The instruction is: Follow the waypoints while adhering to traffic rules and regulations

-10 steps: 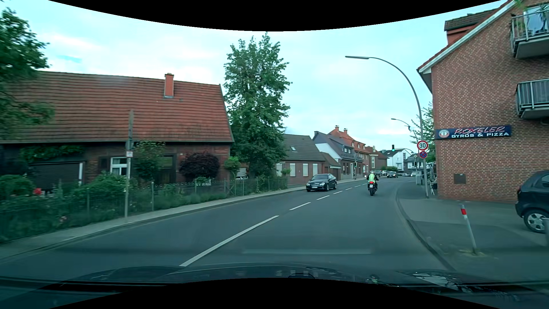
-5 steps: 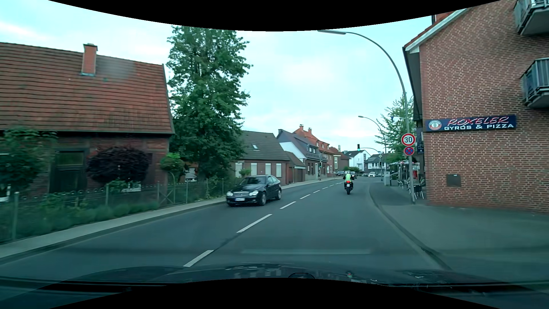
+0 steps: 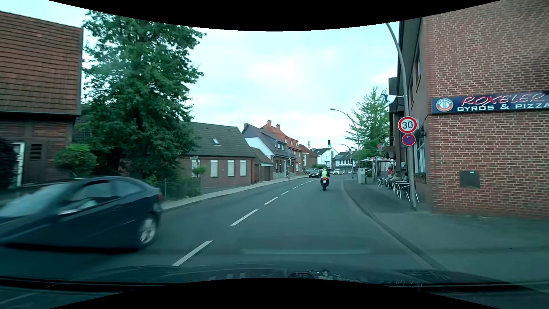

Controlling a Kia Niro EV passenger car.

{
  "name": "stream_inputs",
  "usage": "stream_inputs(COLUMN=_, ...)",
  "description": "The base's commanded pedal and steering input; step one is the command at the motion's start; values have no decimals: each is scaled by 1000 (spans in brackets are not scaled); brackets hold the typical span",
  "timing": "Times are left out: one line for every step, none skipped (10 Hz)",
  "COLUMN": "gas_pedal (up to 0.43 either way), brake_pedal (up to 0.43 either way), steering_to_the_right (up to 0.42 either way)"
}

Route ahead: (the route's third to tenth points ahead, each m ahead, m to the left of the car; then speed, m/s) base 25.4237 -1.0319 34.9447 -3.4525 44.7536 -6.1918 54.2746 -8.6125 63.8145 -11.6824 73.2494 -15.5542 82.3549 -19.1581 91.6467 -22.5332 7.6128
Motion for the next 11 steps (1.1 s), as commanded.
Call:
stream_inputs(gas_pedal=157, brake_pedal=0, steering_to_the_right=100)
stream_inputs(gas_pedal=157, brake_pedal=0, steering_to_the_right=84)
stream_inputs(gas_pedal=157, brake_pedal=0, steering_to_the_right=71)
stream_inputs(gas_pedal=157, brake_pedal=0, steering_to_the_right=60)
stream_inputs(gas_pedal=157, brake_pedal=0, steering_to_the_right=51)
stream_inputs(gas_pedal=157, brake_pedal=0, steering_to_the_right=47)
stream_inputs(gas_pedal=157, brake_pedal=0, steering_to_the_right=46)
stream_inputs(gas_pedal=157, brake_pedal=0, steering_to_the_right=47)
stream_inputs(gas_pedal=150, brake_pedal=0, steering_to_the_right=46)
stream_inputs(gas_pedal=150, brake_pedal=0, steering_to_the_right=42)
stream_inputs(gas_pedal=150, brake_pedal=0, steering_to_the_right=37)
